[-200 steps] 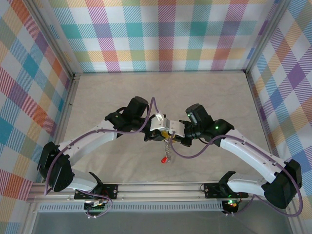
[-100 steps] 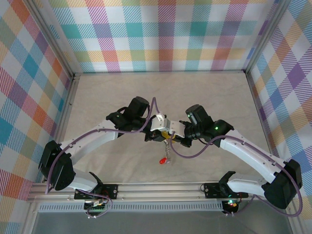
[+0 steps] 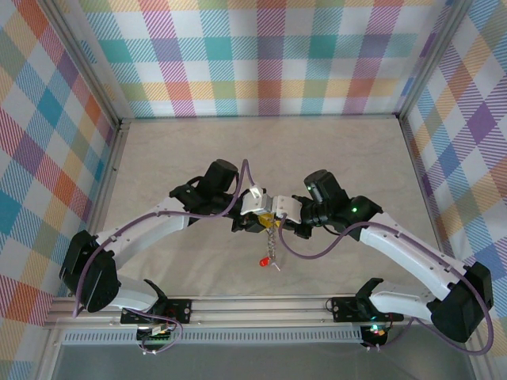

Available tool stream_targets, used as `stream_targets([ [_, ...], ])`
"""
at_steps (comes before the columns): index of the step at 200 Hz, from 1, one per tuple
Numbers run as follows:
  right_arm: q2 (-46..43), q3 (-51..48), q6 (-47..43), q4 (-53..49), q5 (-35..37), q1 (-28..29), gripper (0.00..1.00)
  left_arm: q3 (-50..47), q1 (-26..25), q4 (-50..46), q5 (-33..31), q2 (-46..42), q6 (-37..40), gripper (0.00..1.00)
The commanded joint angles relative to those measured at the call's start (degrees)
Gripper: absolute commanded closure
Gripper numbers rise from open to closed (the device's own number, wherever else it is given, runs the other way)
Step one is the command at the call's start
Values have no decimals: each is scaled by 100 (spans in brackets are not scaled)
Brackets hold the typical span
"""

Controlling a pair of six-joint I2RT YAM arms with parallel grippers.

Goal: Put the keys on the keyring

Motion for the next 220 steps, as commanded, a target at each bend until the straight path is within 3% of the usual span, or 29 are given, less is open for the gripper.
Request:
stream_targets([
  [1, -110, 137, 56, 787, -496, 32, 100, -108, -20, -172, -11, 122, -32, 71],
  [64, -79, 137, 85, 805, -493, 39, 100, -23, -20, -79, 117, 151, -133, 74],
  [116, -85, 103, 177, 959, -542, 38, 100, -19, -67, 109, 146, 208, -284, 87],
  [135, -116, 61, 223, 1049, -531, 40, 100, 15, -91, 106, 120, 234, -309, 100],
  [150, -140, 41, 255, 1069, -540, 32, 100, 13, -78, 103, 185, 248, -300, 100],
  [169, -254, -38, 332, 1050, -630, -56, 82, -2, -57, 116, 189, 222, -324, 100],
  [220, -1031, -486, 895, 1174, -1653, -1234, 70, -295, 225, 788, 584, -242, -641, 100],
])
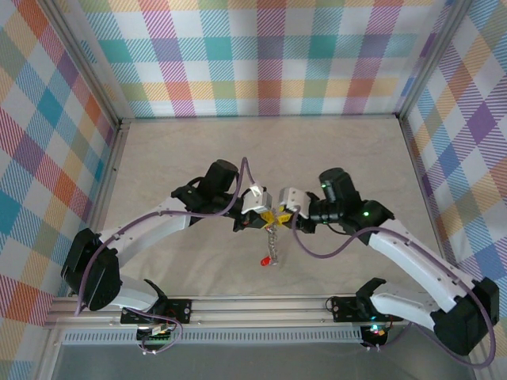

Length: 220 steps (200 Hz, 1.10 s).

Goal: Put the keys on the keyring

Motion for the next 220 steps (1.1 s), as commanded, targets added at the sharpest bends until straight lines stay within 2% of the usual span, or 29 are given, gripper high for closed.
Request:
stream_targets([
  [1, -407, -115, 376, 440, -849, -554, 70, -114, 127, 388, 393, -304, -208, 100],
  [23, -529, -50, 545, 217, -1655, -1138, 67, -81, 184, 334, 648, -404, -152, 100],
  [61, -295, -23, -147, 54, -2479, -1124, 67, -132, 193, 450, 870, -531, -13, 100],
  [116, -82, 58, -1725, -263, -1985, -474, 62, -117, 202, 331, 1101, -692, 269, 100],
  [136, -224, -110, -2191, -17, -1812, -220, 61, -54, 202, 139, 1188, -703, 408, 100],
  [165, -307, -247, -2467, 269, -1505, -73, 56, -36, 202, -2, 1228, -713, 531, 100],
  [220, -249, -470, -2953, 602, -1350, 261, 54, -12, 206, 59, 1279, -716, 453, 100],
])
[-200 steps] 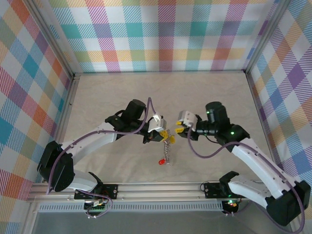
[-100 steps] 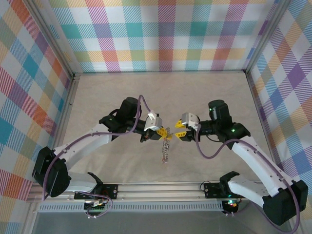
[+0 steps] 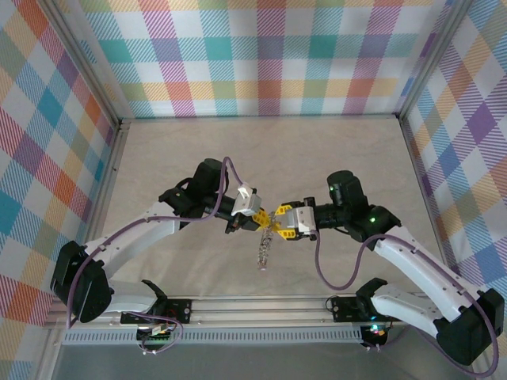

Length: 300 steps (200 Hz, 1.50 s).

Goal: Put the keys on the keyring

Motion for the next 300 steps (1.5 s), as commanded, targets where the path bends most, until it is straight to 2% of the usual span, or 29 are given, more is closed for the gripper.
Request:
stream_targets([
  [1, -3, -177, -443, 349, -7, 155, 54, 85, 42, 117, 314, -182, 55, 100],
  [18, 13, -272, -470, 574, 67, 265, 55, 93, 40, 170, 273, -168, -28, 100],
  [36, 77, -234, -494, 485, 171, 345, 60, -32, 43, 439, 146, -242, -191, 100],
  [63, 75, -298, -487, 425, 207, 382, 73, -90, 45, 598, 43, -336, -295, 100],
  [159, 112, -444, -249, 639, 256, 563, 87, -408, 44, 1743, -414, -421, -1112, 100],
  [203, 245, -492, 44, 1048, 720, 723, 85, -701, 42, 2540, -793, -457, -1827, 100],
  [222, 193, -572, 238, 1285, 1108, 734, 76, -788, 41, 2725, -877, -474, -1995, 100],
  [250, -21, -756, 531, 1654, 1440, 696, 72, -825, 40, 2650, -819, -538, -1957, 100],
  [274, -200, -877, 964, 1820, 1419, 567, 70, -806, 40, 2534, -761, -564, -1859, 100],
  [300, -427, -1120, 1585, 2306, 1073, 291, 69, -816, 42, 2551, -692, -549, -1865, 100],
])
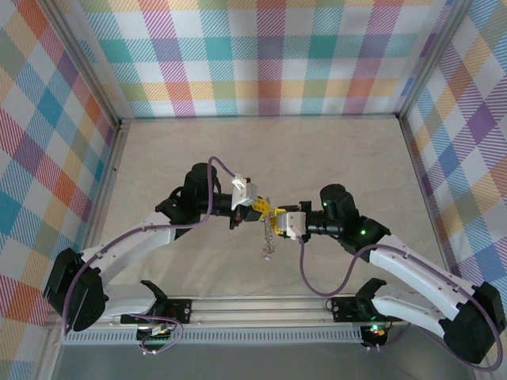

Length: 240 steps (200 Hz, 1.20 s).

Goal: Put the keys on the keyring

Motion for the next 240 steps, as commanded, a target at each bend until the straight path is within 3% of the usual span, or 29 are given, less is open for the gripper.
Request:
stream_targets([
  [1, -232, -170, 754, 663, -412, -197, 69, 2, 15, 333, 100, -151, -18, 100],
  [30, -270, -221, 1209, 886, -948, -396, 69, 18, 14, 334, 206, -146, 10, 100],
  [85, -110, -131, 1358, 1014, -1219, -520, 69, -11, 11, 303, 259, -172, 28, 100],
  [124, 167, -23, 1547, 1171, -1613, -516, 79, -73, 6, 405, 223, -207, -16, 100],
  [183, 306, -50, 1930, 1419, -1548, -520, 86, -209, 6, 651, 202, -304, -23, 100],
  [212, 364, -76, 2222, 1610, -1650, -521, 96, -249, 5, 775, 205, -227, -91, 100],
  [240, 362, 258, 1929, 799, -1525, -524, 100, -159, -6, 44, -371, -251, 315, 99],
])
